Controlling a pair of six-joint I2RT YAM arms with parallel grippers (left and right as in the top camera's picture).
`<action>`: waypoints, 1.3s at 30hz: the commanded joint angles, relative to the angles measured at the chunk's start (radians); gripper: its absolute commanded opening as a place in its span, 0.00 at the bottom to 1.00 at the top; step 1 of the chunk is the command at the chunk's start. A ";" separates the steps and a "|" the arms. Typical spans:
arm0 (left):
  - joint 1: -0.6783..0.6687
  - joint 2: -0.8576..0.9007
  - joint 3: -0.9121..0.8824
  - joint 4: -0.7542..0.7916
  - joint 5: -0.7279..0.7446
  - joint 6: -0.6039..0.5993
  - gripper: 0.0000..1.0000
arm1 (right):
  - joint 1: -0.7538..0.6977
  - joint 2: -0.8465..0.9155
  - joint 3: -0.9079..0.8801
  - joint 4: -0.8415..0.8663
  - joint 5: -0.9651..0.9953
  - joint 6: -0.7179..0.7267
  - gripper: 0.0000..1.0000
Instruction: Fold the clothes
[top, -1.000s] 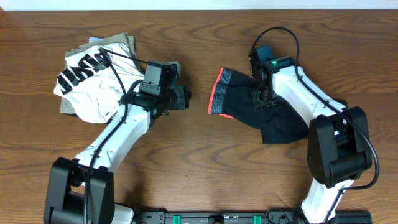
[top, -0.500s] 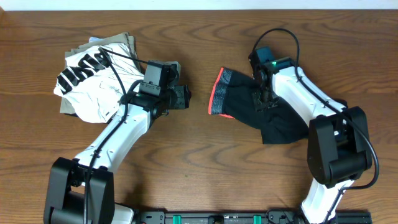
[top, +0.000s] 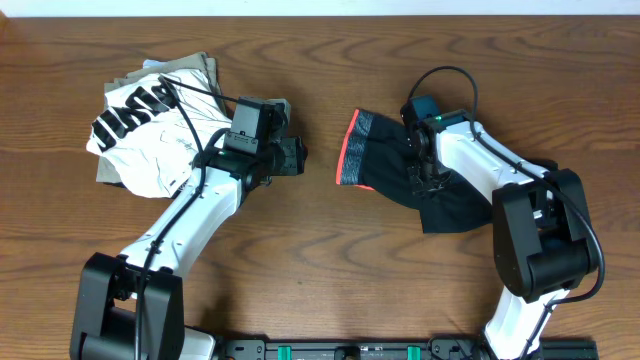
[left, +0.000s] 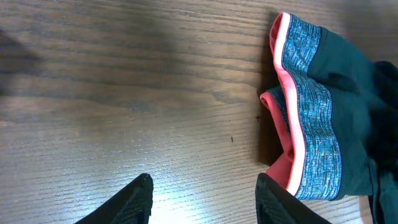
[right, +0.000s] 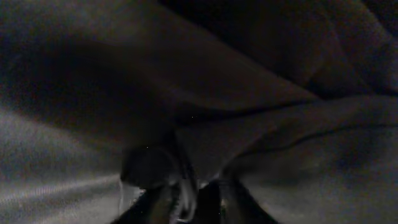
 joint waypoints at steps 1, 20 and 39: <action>0.005 -0.013 0.006 -0.003 0.003 0.010 0.54 | 0.003 -0.018 -0.003 0.002 0.008 0.018 0.13; 0.005 -0.013 0.006 -0.003 0.003 0.010 0.54 | -0.038 -0.248 0.046 0.026 0.119 0.071 0.01; 0.005 -0.013 0.006 -0.003 0.003 0.010 0.54 | -0.101 -0.266 0.045 0.065 -0.002 0.065 0.28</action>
